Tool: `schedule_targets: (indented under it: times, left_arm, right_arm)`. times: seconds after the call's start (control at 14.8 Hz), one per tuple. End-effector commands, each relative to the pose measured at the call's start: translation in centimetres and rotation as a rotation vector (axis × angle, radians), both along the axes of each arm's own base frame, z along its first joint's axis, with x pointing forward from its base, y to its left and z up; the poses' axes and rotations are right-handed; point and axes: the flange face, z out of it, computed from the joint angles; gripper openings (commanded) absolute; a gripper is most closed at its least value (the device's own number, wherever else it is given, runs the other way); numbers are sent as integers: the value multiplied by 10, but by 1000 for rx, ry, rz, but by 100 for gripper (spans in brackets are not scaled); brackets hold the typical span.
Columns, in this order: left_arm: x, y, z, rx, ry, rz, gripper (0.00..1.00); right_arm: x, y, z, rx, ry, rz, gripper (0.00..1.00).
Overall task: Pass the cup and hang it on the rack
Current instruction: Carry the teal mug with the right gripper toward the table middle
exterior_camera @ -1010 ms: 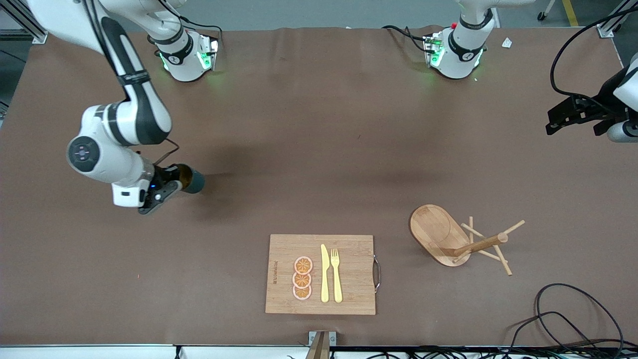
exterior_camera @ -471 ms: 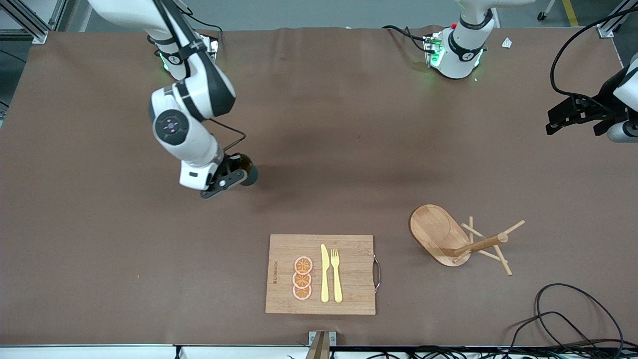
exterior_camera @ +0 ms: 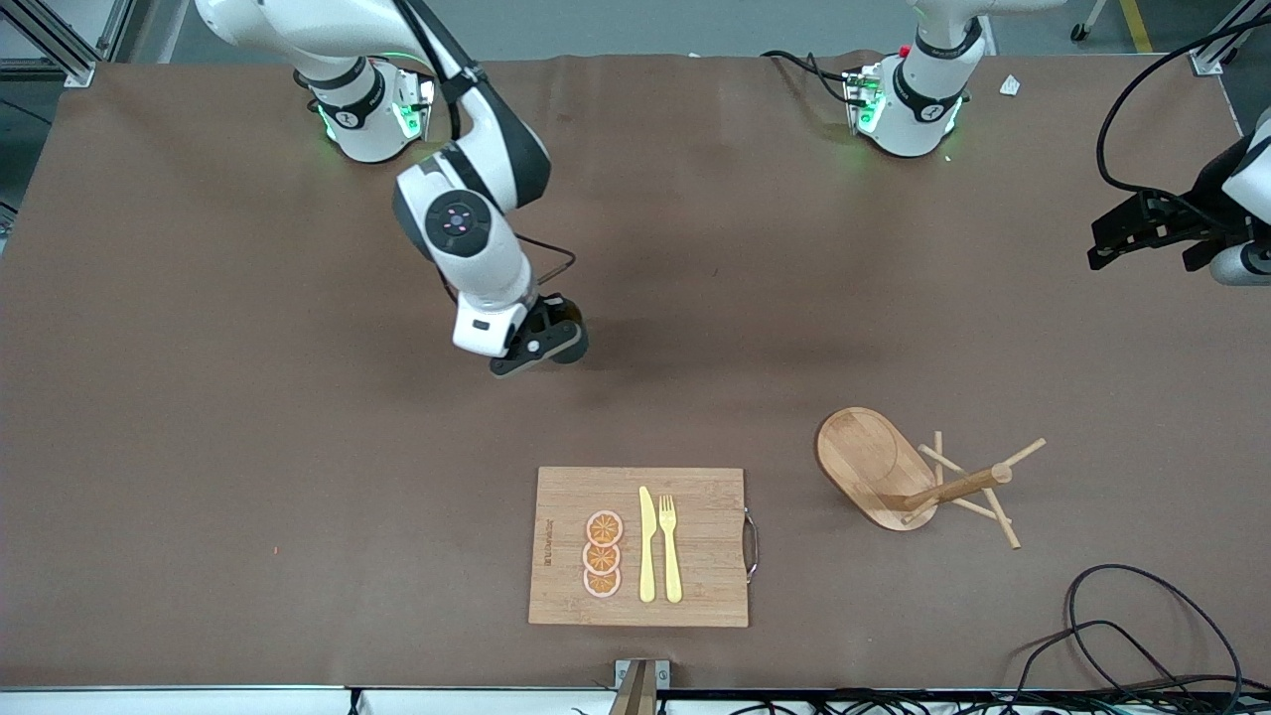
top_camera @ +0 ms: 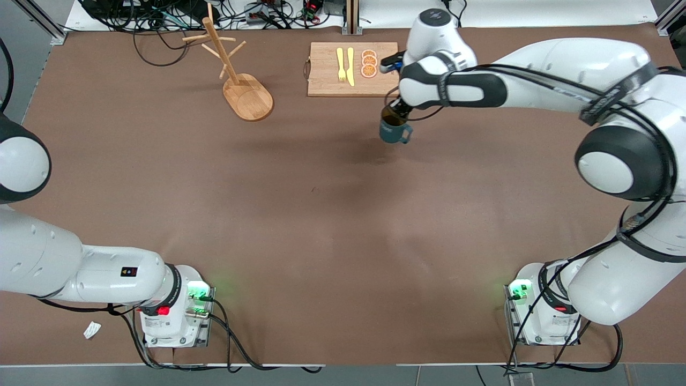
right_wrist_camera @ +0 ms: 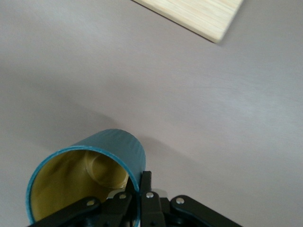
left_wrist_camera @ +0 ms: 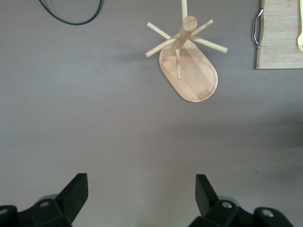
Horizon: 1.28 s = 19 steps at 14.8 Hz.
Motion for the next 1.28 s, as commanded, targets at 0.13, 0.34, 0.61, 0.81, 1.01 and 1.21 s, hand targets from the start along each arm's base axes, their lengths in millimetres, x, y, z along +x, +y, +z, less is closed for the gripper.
schedule_targets:
  times: [0.13, 0.34, 0.61, 0.81, 1.01, 1.21]
  left_arm:
    - [2, 2, 3, -6, -4, -6, 100]
    - [2, 2, 3, -6, -4, -6, 100]
    - [2, 2, 3, -6, -4, -6, 100]
    - [2, 2, 3, -7, -4, -6, 100]
    - [2, 2, 3, -7, -4, -6, 100]
    - [2, 2, 3, -7, -4, -6, 100]
  right_arm:
    - [7, 54, -15, 15, -5, -121, 0]
    - [1, 83, -24, 12, -14, -123, 0]
    - [-11, 109, -34, 13, -18, -83, 0]
    - [-20, 131, -44, 21, -36, -49, 1]
    - [-28, 143, -53, 25, -51, -23, 1]
    - [-41, 154, -54, 0, -77, 34, 2]
